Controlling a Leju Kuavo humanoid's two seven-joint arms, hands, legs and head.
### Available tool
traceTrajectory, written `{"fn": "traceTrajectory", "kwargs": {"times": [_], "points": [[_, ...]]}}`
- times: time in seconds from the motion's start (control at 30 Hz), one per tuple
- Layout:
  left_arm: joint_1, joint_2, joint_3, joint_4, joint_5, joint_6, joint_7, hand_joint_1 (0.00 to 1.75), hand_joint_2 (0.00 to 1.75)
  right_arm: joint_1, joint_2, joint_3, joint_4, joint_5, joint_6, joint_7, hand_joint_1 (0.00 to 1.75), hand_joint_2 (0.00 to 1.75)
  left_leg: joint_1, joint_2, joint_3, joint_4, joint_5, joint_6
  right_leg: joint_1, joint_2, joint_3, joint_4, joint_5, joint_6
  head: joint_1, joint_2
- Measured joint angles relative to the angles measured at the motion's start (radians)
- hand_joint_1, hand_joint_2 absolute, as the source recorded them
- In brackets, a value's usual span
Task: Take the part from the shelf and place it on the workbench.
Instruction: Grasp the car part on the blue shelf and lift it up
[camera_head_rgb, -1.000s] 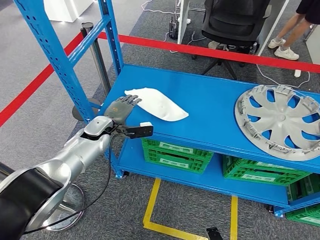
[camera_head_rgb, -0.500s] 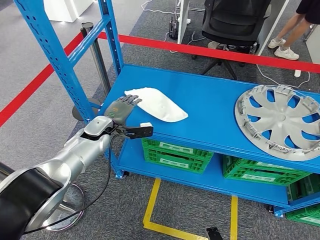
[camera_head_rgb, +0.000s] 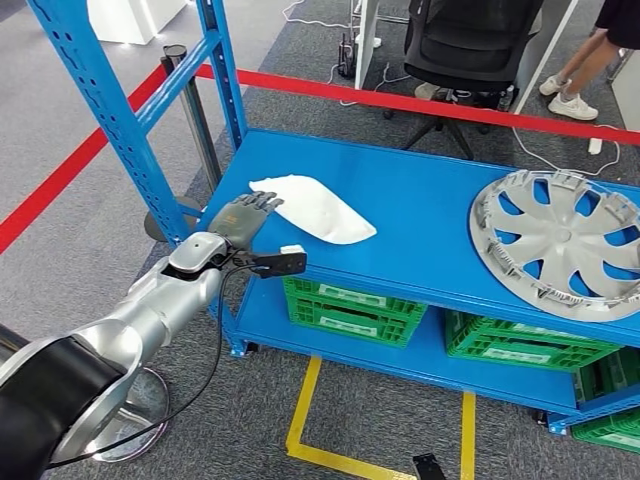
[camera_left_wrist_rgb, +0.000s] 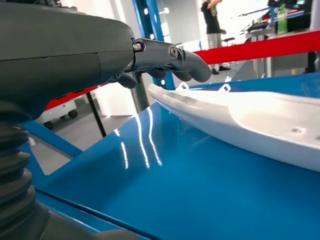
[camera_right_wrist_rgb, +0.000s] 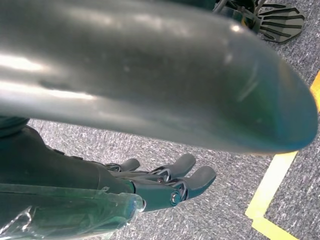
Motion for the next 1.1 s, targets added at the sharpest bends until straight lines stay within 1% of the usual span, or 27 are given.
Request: {"fn": "traceTrajectory", "kwargs": {"times": [0.13,0.27,0.37,0.5,0.57,0.7,0.87,1.1], "points": [[-0.001,0.002,0.011,0.001,-0.003,0.001,0.025,0.0,1.75,0.0,0.0,0.0,0.0,0.0,0.001,0.0,0.0,0.0,0.0,0.0,0.0,0.0,0.0,0.0,0.0,0.0,0.0,0.0,0.0,0.0,0.0,0.0],[0.0,0.01,0.022,0.002,-0.014,0.037,0.051,0.0,1.75,0.0,0.0,0.0,0.0,-0.002,0.001,0.003,0.0,0.0,0.0,0.0,0.0,0.0,0.0,0.0,0.0,0.0,0.0,0.0,0.0,0.0,0.0,0.0],[0.001,0.018,0.031,0.005,-0.017,0.067,0.057,0.0,1.75,0.0,0.0,0.001,0.0,-0.003,0.001,0.003,0.0,0.0,0.0,0.0,0.0,0.0,0.0,0.0,0.0,0.0,0.0,0.0,0.0,0.0,0.0,0.0],[0.007,0.025,0.042,0.008,-0.018,0.083,0.058,0.0,1.75,-0.001,0.0,0.001,0.0,-0.003,0.001,0.004,0.0,0.0,0.0,0.0,0.0,0.0,0.0,0.0,0.0,0.0,0.0,0.0,0.0,0.0,0.0,0.0],[0.012,0.028,0.046,0.009,-0.015,0.102,0.035,0.0,1.75,-0.001,0.0,0.002,0.0,-0.003,0.001,0.005,0.0,0.0,0.0,0.0,0.0,0.0,0.0,0.0,0.0,0.0,0.0,0.0,0.0,0.0,0.0,0.0],[0.022,0.035,0.058,0.009,-0.005,0.135,-0.072,0.0,1.75,0.0,0.0,0.007,0.0,-0.003,0.001,0.005,0.0,0.0,0.0,0.0,0.0,0.0,0.0,0.0,0.0,0.0,0.0,0.0,0.0,0.0,0.0,0.0],[0.029,0.038,0.07,0.009,-0.005,0.146,-0.146,0.0,1.75,0.0,0.0,0.018,0.0,-0.003,0.003,0.0,0.0,0.0,0.0,0.0,0.0,0.0,0.0,0.0,0.0,0.0,0.0,0.0,0.0,0.0,0.0,0.0],[0.031,0.037,0.07,0.009,-0.014,0.162,-0.199,0.0,1.75,0.0,0.0,0.025,0.0,-0.006,0.004,0.0,0.0,0.0,0.0,0.0,0.0,0.0,0.0,0.0,0.0,0.0,0.0,0.0,0.0,0.0,0.0,0.0]]}}
